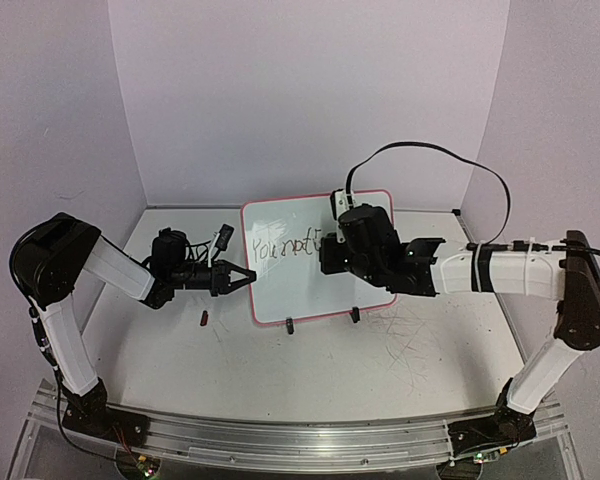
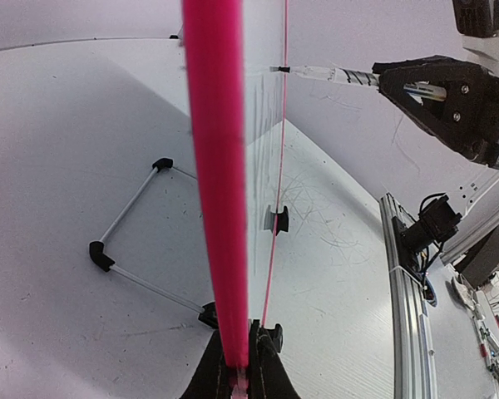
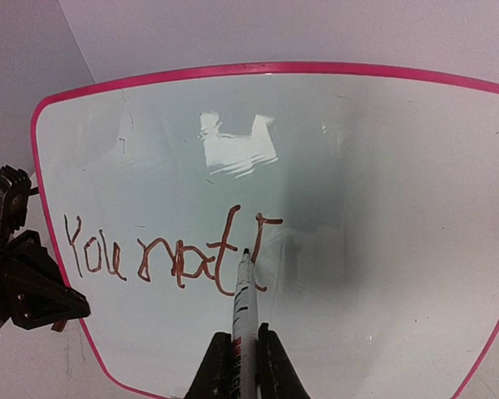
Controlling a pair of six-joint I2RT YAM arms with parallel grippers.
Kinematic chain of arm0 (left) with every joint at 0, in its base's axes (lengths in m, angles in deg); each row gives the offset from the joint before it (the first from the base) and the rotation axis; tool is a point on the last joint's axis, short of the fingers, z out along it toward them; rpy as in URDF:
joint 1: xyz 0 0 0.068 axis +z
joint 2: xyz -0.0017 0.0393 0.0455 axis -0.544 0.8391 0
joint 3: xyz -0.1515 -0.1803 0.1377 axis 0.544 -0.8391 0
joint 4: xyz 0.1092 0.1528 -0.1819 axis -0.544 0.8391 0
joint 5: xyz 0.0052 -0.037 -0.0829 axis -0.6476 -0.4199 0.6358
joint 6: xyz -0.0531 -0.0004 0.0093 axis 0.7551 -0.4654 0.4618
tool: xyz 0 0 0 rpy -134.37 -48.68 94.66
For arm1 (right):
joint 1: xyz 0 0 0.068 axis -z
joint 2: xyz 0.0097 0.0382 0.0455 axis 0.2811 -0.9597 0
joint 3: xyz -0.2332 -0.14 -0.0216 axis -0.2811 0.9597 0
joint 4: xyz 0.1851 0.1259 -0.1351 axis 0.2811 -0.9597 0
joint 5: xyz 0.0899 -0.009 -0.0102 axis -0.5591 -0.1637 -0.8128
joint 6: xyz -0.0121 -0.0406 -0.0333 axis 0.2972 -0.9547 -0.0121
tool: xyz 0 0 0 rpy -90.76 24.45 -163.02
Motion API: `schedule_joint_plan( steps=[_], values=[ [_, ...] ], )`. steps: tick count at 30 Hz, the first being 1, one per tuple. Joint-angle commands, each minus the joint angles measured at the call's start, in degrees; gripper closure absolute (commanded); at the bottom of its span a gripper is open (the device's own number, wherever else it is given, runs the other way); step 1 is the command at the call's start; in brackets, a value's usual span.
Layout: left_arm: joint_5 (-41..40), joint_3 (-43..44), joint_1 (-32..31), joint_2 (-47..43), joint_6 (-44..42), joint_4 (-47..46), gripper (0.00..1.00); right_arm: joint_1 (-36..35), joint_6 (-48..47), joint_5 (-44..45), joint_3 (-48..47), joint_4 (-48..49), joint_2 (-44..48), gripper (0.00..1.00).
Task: Write a sentence on the whiteboard
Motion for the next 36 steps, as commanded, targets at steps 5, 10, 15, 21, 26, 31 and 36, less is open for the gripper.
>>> schedule_joint_plan(
  steps=[5,10,15,21,26,31,36],
  values=[
    [-3.5,1.3,-0.2,-0.7,-2.3,2.2,1.00,0.3,0.7,5.6,-2.1,-1.4,0.2,1.00],
    [-3.6,1.2,-0.2,-0.7,-2.3,2.1,1.00,0.3,1.1,5.7,-0.7,-1.6,2.9,1.00],
    [-3.5,1.3,-0.2,-0.7,-2.3,2.2,1.00,0.6,0.2,-0.6,2.2,2.2,5.3,1.00],
    [-3.5,1.3,-0.2,-0.8,-2.3,2.2,1.00,1.5,1.8,-2.1,3.1,1.8,4.0,1.00],
    [-3.5,1.3,-0.2,-0.7,-2.3,2.3,1.00,1.6,1.8,-1.7,2.2,1.0,2.9,1.00],
    [-3.4,1.3,-0.2,-0.7,-2.3,2.3,1.00,1.6,1.7,-1.6,1.8,0.4,2.2,1.00],
    [-3.5,1.4,-0.3,-0.6,-2.3,2.2,1.00,1.6,2.1,-1.6,1.8,-0.3,1.9,1.00]
  ],
)
